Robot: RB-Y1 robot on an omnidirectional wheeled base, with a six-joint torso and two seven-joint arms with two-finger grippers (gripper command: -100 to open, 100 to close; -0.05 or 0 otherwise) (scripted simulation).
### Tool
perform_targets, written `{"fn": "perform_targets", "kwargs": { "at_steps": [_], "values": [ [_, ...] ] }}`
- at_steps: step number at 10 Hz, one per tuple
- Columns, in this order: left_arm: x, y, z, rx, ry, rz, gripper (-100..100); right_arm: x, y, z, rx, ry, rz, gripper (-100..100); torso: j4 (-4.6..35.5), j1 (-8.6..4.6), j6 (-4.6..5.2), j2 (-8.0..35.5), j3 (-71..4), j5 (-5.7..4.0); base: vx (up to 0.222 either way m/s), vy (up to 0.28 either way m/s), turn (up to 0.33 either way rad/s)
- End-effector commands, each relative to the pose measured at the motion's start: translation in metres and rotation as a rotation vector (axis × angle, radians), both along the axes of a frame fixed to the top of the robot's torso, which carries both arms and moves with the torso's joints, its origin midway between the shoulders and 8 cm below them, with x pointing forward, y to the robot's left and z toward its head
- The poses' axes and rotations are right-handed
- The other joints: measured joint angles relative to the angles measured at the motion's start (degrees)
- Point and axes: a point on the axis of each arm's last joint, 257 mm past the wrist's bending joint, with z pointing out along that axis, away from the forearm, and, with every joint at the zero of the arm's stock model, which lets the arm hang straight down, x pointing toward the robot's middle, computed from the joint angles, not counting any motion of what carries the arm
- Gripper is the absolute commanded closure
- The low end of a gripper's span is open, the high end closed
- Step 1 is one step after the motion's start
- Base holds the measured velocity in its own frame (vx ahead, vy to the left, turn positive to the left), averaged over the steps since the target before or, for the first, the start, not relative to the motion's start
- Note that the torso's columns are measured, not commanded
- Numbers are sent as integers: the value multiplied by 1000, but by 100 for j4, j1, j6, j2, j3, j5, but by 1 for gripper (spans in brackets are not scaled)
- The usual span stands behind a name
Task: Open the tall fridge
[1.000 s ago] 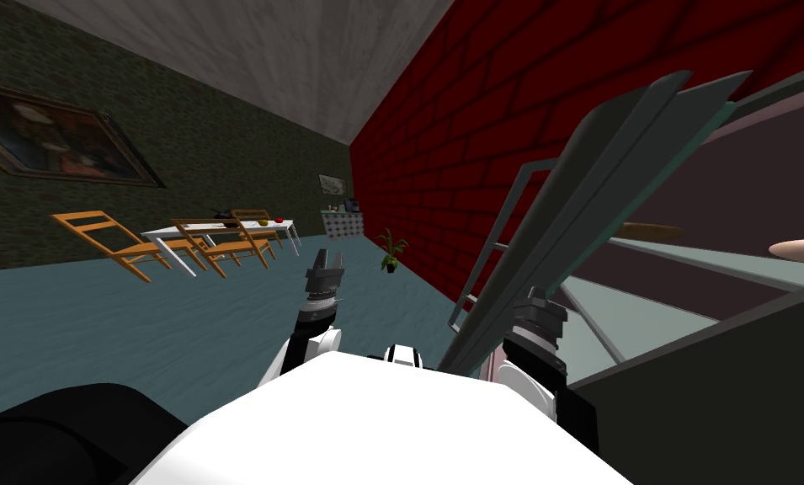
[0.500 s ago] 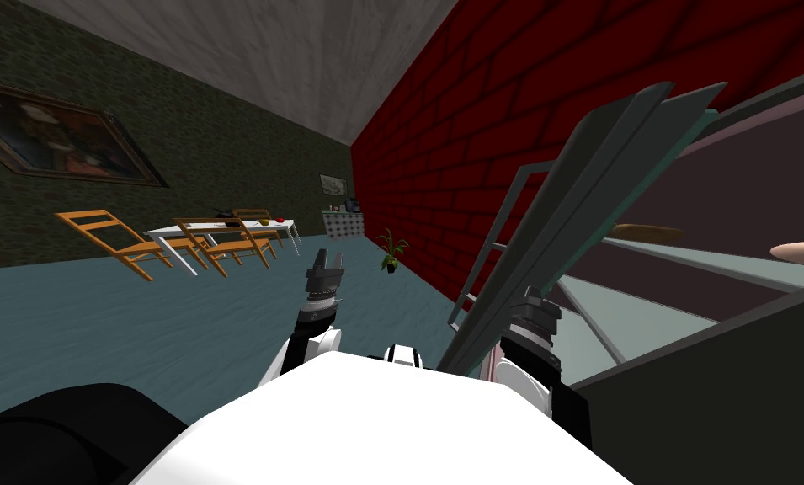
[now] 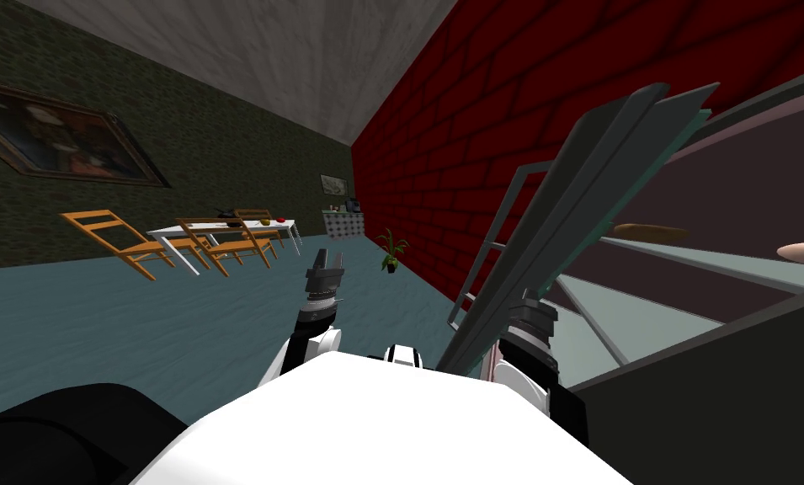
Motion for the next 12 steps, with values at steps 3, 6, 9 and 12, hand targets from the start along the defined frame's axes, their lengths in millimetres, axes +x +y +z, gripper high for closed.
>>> {"fn": "perform_targets", "kwargs": {
  "at_steps": [3, 6, 9, 12],
  "values": [
    [0, 0, 0, 0, 0, 0, 0, 5, -4, -36, 30, 69, -5, -100, -9, -14, 3, -10, -4, -10, 0, 2, 15],
    [0, 0, 0, 0, 0, 0, 0, 9, -3, -53, 48, 98, -2, -100, -2, -7, 5, 3, 4, -3, -8, -2, 15],
    [0, 0, 0, 0, 0, 0, 0, 12, -1, -69, 63, 128, 3, -100, -3, -2, 7, -1, 3, 1, 8, 4, 14],
    [0, 0, 0, 0, 0, 0, 0, 15, 0, -86, 75, 159, 8, -100, 0, -9, 5, 4, 6, 0, -5, -6, 10]
  ]
}}
